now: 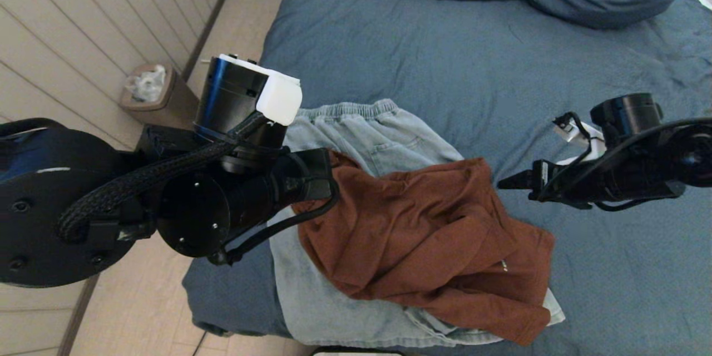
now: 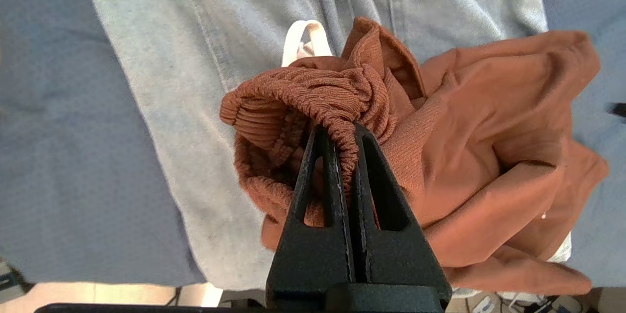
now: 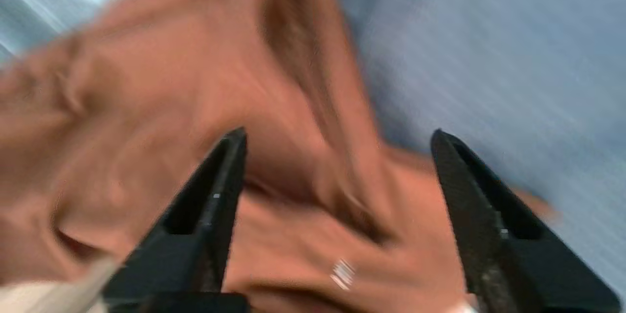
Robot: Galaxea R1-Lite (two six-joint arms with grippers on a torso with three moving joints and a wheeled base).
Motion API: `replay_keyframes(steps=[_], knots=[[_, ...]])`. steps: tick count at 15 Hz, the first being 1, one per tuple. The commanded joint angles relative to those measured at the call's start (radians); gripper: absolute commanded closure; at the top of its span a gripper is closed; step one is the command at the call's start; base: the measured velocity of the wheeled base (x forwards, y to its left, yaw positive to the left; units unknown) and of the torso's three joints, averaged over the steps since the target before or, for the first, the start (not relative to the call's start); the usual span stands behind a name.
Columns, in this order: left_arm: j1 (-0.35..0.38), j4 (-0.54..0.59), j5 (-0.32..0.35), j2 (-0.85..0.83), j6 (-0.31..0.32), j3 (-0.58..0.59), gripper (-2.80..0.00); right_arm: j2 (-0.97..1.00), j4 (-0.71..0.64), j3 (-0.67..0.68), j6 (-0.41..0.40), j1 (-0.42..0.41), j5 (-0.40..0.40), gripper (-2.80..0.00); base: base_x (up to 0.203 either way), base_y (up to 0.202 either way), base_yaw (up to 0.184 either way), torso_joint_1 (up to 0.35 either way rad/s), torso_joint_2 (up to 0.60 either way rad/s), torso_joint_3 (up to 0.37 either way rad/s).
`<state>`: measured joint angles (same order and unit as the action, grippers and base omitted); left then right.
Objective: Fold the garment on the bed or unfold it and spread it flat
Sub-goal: Unford the brown shorts
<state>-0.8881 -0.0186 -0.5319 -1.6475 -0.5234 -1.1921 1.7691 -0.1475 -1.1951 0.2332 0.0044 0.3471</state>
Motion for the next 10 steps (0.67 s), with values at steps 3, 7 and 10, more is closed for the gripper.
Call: replay_keyframes(steps=[3, 7, 10], knots=[[0.0, -0.017, -0.007, -0.018, -0.001, -0.003, 0.0, 0.103, -0.007, -0.112, 0.059, 0.078, 0.003, -2.8, 0.0, 0.0, 0.0, 0.0, 0.0, 0.0], [0.0, -0.018, -0.007, -0.02, -0.001, -0.007, 0.0, 0.11, -0.009, -0.134, 0.077, 0.109, 0.002, -2.8, 0.0, 0.0, 0.0, 0.0, 0.0, 0.0], [0.001, -0.02, -0.009, -0.029, -0.003, -0.009, 0.0, 0.142, -0.009, -0.177, 0.083, 0.118, 0.002, -2.8, 0.0, 0.0, 0.0, 0.0, 0.0, 0.0]])
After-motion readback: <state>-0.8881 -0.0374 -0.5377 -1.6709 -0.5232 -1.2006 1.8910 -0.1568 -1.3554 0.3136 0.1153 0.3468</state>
